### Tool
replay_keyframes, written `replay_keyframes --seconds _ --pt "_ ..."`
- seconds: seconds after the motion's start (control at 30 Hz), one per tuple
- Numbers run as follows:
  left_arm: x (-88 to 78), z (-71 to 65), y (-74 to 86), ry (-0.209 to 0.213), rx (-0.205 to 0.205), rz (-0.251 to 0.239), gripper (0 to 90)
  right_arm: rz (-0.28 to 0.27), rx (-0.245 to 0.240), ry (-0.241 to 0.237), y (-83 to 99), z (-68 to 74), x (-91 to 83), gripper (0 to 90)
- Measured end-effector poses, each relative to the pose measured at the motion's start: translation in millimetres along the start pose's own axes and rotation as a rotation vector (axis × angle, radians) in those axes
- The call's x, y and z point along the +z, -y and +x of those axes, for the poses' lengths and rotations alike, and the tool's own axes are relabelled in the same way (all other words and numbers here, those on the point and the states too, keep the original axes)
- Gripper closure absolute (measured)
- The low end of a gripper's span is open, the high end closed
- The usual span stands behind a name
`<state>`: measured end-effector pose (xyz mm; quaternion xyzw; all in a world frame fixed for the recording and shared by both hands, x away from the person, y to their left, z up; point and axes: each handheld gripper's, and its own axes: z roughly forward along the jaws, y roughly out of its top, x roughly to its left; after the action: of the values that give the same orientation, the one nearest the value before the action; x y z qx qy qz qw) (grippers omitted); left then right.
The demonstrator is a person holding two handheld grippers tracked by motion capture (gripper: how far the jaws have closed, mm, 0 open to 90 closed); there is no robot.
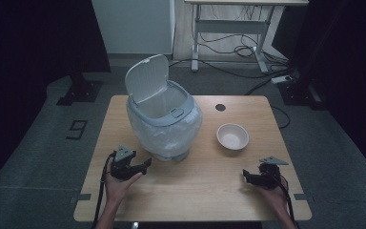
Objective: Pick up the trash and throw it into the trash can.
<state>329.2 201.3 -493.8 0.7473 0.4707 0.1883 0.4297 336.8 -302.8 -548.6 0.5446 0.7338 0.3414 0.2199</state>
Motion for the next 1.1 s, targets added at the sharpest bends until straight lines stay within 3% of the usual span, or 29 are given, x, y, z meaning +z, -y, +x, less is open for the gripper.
replay_keyframes --seconds 0.33,0.57,0.83,1.1 --pt "10.1 -0.1 11.3 0.001 -0.015 0.045 26.1 -0.058 -0.006 -0.044 -16.0 7.0 -11.9 13.4" --pt "14.4 -0.2 14.1 0.012 -0.013 0.068 26.2 -0.076 0.027 -0.024 -30.8 2.5 -12.1 14.5" --pt "15.2 1.6 14.9 0.020 -0.025 0.085 26.1 -0.094 0.014 -0.001 -63.3 3.8 -3.3 17.1" --pt "17.4 1.0 15.5 0.026 -0.022 0.093 26.1 -0.072 0.019 0.024 -91.6 4.7 17.6 17.6"
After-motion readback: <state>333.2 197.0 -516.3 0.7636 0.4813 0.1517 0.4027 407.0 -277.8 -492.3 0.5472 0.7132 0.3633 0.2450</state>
